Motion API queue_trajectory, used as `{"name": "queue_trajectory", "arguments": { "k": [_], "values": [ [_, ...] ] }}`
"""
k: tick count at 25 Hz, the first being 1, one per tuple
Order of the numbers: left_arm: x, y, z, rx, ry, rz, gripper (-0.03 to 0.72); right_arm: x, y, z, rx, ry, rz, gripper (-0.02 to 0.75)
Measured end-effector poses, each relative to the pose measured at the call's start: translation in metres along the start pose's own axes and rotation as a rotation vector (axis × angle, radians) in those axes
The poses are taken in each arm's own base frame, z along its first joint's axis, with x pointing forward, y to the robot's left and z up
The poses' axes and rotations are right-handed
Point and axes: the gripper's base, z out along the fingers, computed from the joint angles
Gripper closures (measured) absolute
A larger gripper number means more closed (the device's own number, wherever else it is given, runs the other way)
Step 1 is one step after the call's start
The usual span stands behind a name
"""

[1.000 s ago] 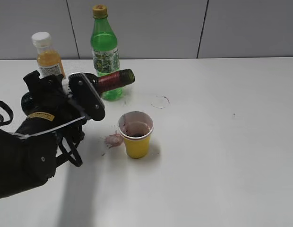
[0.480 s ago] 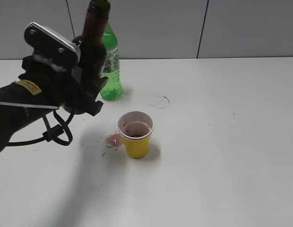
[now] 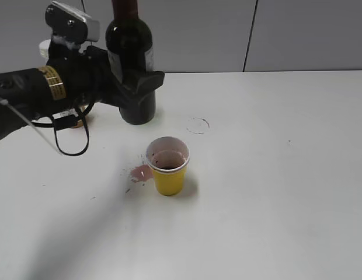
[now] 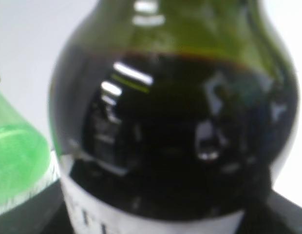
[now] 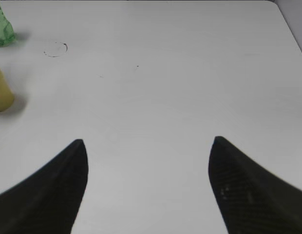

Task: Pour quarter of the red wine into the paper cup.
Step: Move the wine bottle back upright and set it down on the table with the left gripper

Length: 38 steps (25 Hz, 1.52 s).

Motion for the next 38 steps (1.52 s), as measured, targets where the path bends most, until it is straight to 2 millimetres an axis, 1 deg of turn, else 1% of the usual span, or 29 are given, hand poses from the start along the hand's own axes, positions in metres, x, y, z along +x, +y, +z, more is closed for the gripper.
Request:
{"name": "queue_trajectory", "arguments": {
  "k": [2,5,8,12,15,19,25,31,35,38],
  "values": [
    [-0.004,0.005,0.016,0.022,-0.020,0.015,0.144,0.000,0.000,0.000,0.000,0.000,0.000,0.156],
    [-0.003,0.010,0.041,0.052,-0.029,0.026,0.144,0.000,0.000,0.000,0.000,0.000,0.000,0.156],
    [0.002,0.013,0.063,0.084,-0.048,-0.005,0.144,0.000,0.000,0.000,0.000,0.000,0.000,0.156],
    [0.012,0.012,0.086,0.128,-0.069,-0.011,0.144,0.000,0.000,0.000,0.000,0.000,0.000,0.156],
    [0.018,0.007,0.101,0.158,-0.072,-0.006,0.144,0.000,0.000,0.000,0.000,0.000,0.000,0.156],
    [0.026,0.004,0.118,0.195,-0.081,0.017,0.144,0.000,0.000,0.000,0.000,0.001,0.000,0.156],
    [0.044,0.000,0.135,0.271,-0.072,0.036,0.144,0.000,0.000,0.000,0.000,0.000,0.000,0.156],
    [0.050,0.005,0.139,0.277,-0.082,0.033,0.144,0.000,0.000,0.000,0.000,0.000,0.000,0.156],
    [0.063,0.011,0.139,0.294,-0.083,0.008,0.144,0.000,0.000,0.000,0.000,0.000,0.000,0.156],
    [0.066,0.015,0.140,0.318,-0.086,0.033,0.144,0.000,0.000,0.000,0.000,0.000,0.000,0.156]
  ]
}}
